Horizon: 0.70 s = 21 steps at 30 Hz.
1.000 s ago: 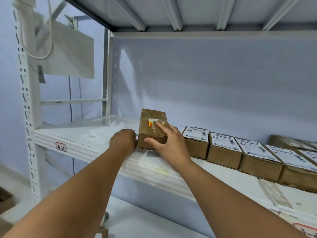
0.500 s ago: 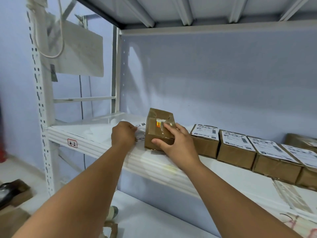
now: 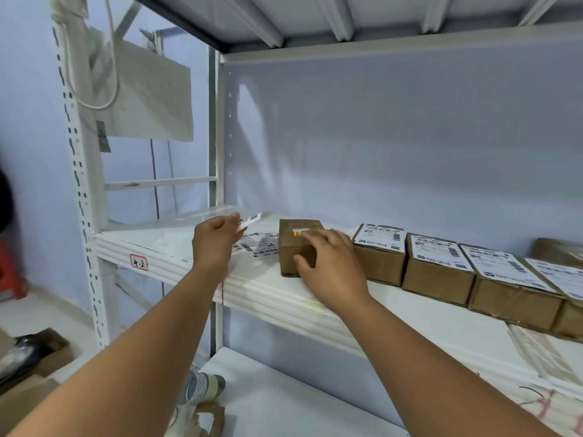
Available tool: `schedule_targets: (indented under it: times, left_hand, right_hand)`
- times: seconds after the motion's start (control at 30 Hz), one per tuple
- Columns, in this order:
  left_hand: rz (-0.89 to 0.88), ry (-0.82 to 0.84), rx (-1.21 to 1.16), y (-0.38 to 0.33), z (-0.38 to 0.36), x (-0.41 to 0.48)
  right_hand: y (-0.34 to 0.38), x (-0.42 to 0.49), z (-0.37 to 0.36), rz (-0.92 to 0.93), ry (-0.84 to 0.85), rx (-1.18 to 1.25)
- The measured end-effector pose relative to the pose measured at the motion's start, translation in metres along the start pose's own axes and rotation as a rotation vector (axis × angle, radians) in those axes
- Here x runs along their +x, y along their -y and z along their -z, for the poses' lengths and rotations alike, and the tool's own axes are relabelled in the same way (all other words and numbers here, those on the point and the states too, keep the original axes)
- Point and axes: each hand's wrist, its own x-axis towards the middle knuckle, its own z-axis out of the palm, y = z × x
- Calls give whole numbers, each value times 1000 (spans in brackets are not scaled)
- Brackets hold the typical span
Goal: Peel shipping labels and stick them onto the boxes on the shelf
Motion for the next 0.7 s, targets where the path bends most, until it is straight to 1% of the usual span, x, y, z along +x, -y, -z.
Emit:
schedule_targets:
  times: [0.1,0.17,0.27,0.37,0.43,0.57,0.7]
  left_hand:
    - [-41,55,86,-5,-2,-5]
    - [-86,105,86,-7,-6,-12]
    - [-103,157,-31,-15,-21,-29]
    - [-10,219,-236,-25,-42,-44]
    - [12,262,-301,-31,-53,-51]
    - [-4,389,-316,-31,-65,-59]
    - [5,427,-292,-25,-67,-60]
  right_hand:
    - [0,0,0,74,-30,-57]
    - [2,0,1,96,-63,-30]
    - [5,2,4,49,-121,90]
    - [3,4,4,2,-158,152]
    - [1,5,3,9,-161,187]
    - [-2,5,2,-3,-211,257]
    - [-3,6,3,-14,-279,321]
